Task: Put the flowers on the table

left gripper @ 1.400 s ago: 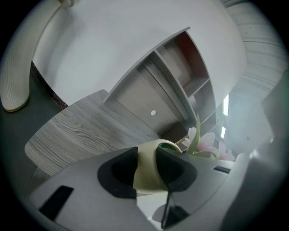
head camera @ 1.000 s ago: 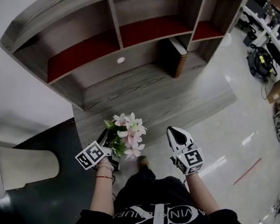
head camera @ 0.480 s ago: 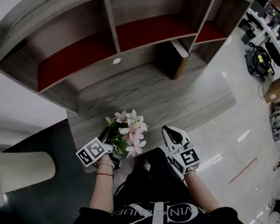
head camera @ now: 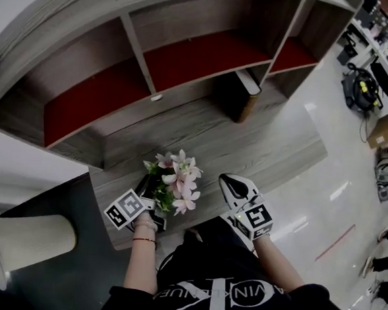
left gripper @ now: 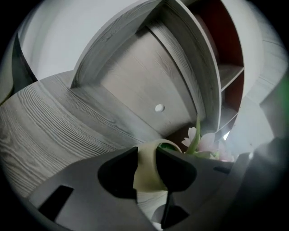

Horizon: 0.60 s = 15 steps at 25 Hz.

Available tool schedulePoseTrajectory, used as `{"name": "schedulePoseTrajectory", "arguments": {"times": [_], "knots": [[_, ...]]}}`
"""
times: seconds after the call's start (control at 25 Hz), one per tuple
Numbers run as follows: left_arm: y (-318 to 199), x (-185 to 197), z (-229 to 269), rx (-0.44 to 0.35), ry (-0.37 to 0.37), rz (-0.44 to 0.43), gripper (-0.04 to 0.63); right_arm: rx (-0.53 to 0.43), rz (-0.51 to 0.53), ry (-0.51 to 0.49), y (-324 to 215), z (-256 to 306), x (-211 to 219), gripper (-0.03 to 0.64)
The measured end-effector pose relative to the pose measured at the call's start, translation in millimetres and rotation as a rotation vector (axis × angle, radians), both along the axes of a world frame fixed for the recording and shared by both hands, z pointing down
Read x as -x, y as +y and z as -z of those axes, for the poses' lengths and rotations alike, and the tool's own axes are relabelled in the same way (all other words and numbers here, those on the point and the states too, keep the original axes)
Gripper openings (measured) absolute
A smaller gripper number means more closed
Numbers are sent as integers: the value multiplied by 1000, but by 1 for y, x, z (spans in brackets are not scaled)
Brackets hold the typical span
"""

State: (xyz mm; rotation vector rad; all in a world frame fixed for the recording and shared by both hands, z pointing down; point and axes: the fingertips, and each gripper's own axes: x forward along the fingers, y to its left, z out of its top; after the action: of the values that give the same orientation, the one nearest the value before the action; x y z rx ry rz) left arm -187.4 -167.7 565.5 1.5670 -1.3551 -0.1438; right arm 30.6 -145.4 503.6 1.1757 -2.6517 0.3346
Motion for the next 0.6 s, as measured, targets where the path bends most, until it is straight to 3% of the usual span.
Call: {"name": "schedulePoseTrajectory", "arguments": {"times": [0.4,0.6], "knots": [[1,-2,11,25,-1,-9,127,17,-10,-49,1,13,7,9],[5,-6,5,44,47,43,127,30,0,-71,13,10,10,9]]}}
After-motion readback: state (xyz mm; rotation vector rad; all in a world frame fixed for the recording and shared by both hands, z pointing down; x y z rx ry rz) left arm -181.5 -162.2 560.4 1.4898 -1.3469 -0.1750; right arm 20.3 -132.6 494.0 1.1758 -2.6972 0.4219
